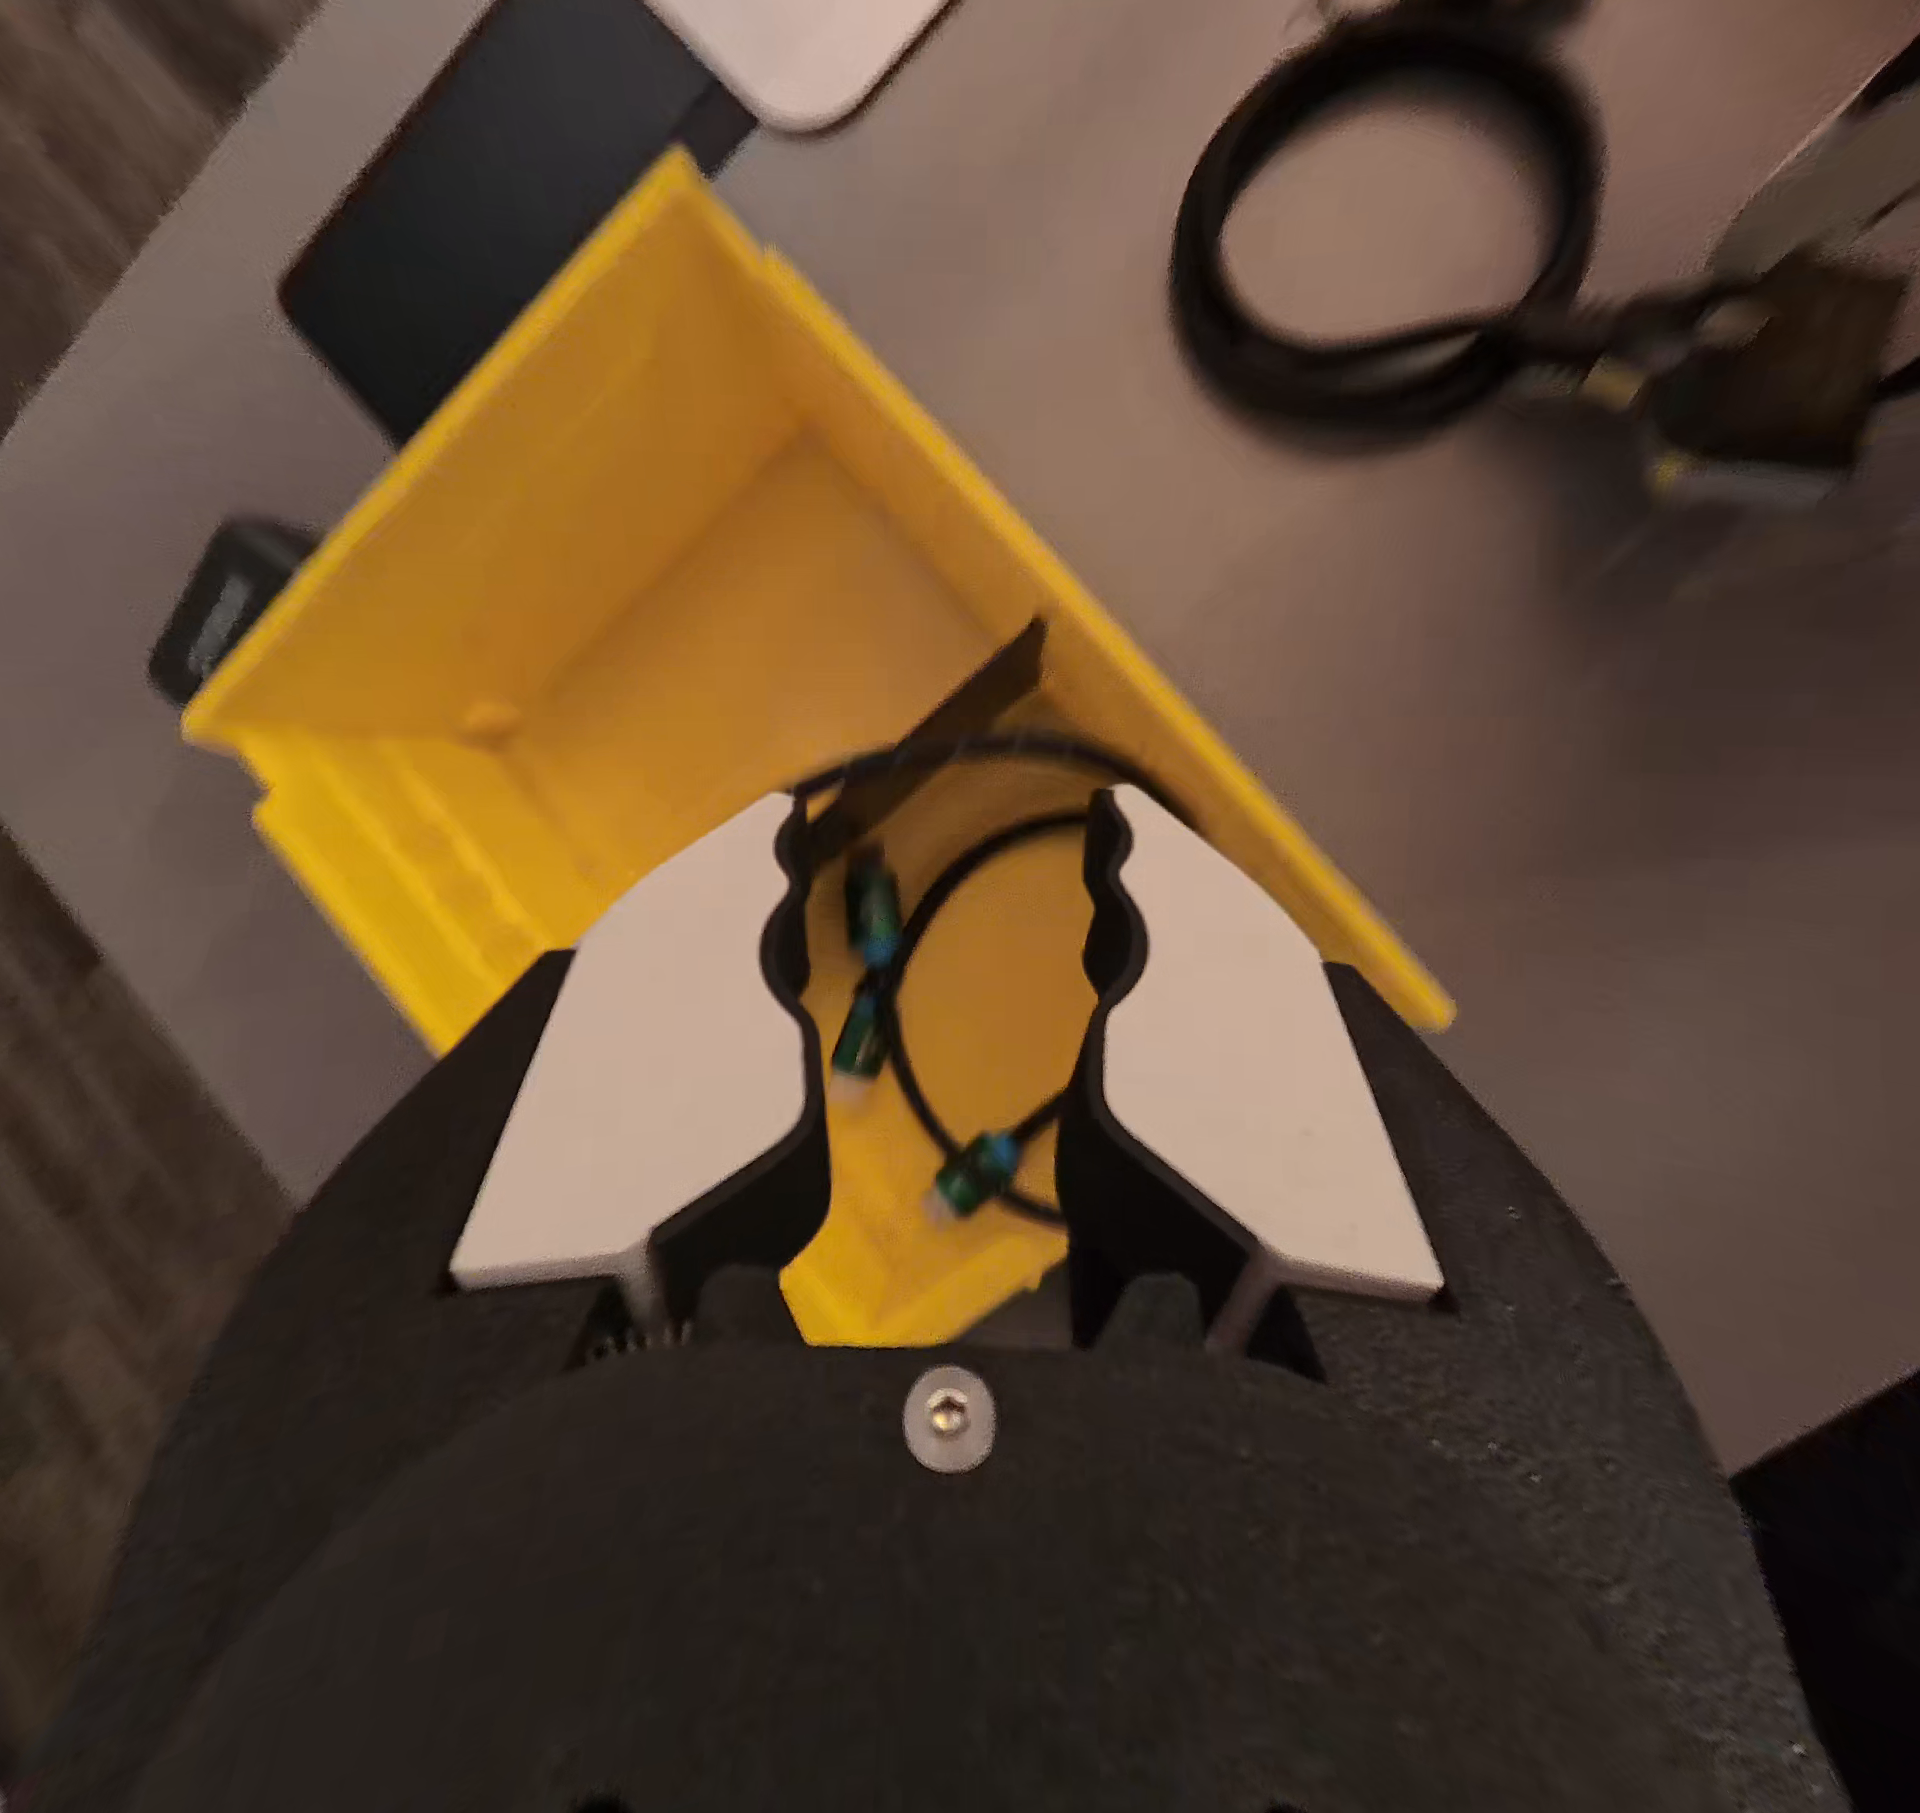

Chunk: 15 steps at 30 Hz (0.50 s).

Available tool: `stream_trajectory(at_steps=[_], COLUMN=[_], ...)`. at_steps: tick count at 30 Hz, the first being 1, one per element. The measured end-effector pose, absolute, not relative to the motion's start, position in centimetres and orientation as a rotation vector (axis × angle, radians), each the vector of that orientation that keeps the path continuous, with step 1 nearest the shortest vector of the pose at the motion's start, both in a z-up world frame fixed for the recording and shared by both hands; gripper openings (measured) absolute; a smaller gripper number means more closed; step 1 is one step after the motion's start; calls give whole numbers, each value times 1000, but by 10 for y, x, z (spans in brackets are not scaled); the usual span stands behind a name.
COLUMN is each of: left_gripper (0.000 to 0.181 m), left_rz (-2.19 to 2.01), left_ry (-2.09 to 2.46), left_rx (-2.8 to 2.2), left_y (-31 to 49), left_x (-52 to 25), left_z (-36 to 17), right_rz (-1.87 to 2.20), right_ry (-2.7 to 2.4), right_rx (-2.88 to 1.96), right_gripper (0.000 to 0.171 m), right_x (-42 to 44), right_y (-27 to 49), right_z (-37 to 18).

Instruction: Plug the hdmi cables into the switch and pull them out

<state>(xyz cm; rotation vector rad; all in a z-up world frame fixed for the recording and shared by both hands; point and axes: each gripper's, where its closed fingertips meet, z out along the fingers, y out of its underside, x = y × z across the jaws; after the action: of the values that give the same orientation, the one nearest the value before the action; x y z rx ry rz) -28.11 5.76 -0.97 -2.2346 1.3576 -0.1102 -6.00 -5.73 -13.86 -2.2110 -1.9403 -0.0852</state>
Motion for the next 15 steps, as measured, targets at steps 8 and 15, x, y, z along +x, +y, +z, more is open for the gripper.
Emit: stream_trajectory(at_steps=[8, 15], left_gripper=[37, 27], left_rz=[18, 382], left_ry=[1303, 1263], left_rx=[-2429, -2524], left_y=[32, 48], left_x=[-351, -372], left_z=[-44, -63], right_rz=[131, 5], right_ry=[-1861, -1721], right_rx=[-1845, -1846], right_gripper=[57, 55], right_x=[-76, -43], right_y=[-89, -71], right_z=[-47, -25])
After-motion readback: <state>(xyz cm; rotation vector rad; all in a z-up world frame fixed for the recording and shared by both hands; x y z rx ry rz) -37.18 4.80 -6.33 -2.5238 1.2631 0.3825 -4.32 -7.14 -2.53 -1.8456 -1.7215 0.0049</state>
